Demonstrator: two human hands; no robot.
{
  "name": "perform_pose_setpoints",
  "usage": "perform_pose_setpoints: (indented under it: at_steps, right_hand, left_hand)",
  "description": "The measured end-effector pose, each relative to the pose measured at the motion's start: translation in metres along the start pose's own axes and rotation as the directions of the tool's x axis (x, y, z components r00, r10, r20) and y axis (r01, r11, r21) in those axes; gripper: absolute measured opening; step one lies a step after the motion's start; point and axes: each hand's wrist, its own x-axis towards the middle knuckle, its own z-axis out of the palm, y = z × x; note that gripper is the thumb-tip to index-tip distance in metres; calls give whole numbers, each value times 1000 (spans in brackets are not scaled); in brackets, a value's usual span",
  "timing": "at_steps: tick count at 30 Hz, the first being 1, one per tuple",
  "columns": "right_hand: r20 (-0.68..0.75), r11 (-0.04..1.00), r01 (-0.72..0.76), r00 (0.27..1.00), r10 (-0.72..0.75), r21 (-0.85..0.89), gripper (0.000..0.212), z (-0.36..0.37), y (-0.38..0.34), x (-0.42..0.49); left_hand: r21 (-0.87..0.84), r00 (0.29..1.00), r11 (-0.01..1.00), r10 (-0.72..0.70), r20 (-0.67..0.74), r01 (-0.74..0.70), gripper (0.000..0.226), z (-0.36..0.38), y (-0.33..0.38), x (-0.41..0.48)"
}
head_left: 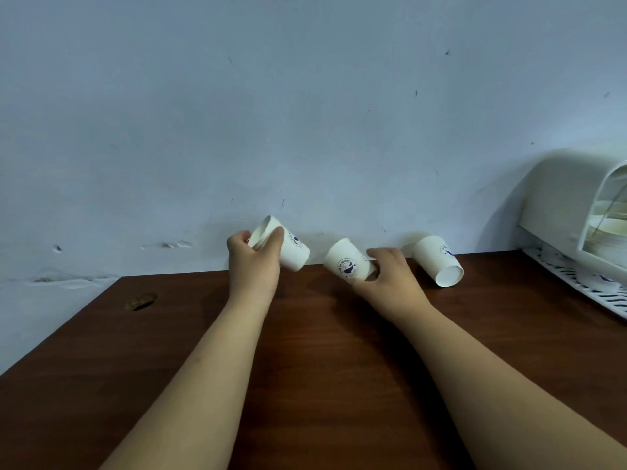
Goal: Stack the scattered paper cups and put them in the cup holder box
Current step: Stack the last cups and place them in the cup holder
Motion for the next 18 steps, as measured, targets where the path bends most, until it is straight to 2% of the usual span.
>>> perform_pose_setpoints:
  at_steps: [2, 4, 8, 13, 16, 18]
  right_hand:
    - [48, 997, 66, 997, -68, 39, 55, 0, -2, -3]
    - [73, 990, 93, 992, -101, 111, 48, 0, -5, -6]
    - [114, 973, 101, 985, -127, 208, 50, 2, -5, -8]
    - [116, 962, 99, 984, -132, 255, 52, 7, -4, -9]
    - [114, 961, 104, 984, -137, 257, 53, 4, -5, -9]
    - [34, 974, 113, 992, -122, 199, 46, -5, -10, -8]
  left_hand:
    - [-22, 1000, 1000, 7, -17, -7, 60, 0, 1, 2]
    - [17, 999, 1000, 24, 34, -25, 57, 0, 3, 1]
    - [1, 966, 1000, 14, 259, -15, 45, 2, 2, -8]
    - [58, 864, 998, -51, 500, 25, 61, 11, -3, -23]
    - [64, 883, 998, -22, 469, -9, 75, 14, -9, -21]
    - [58, 895, 998, 2, 447, -31, 74, 16, -5, -23]
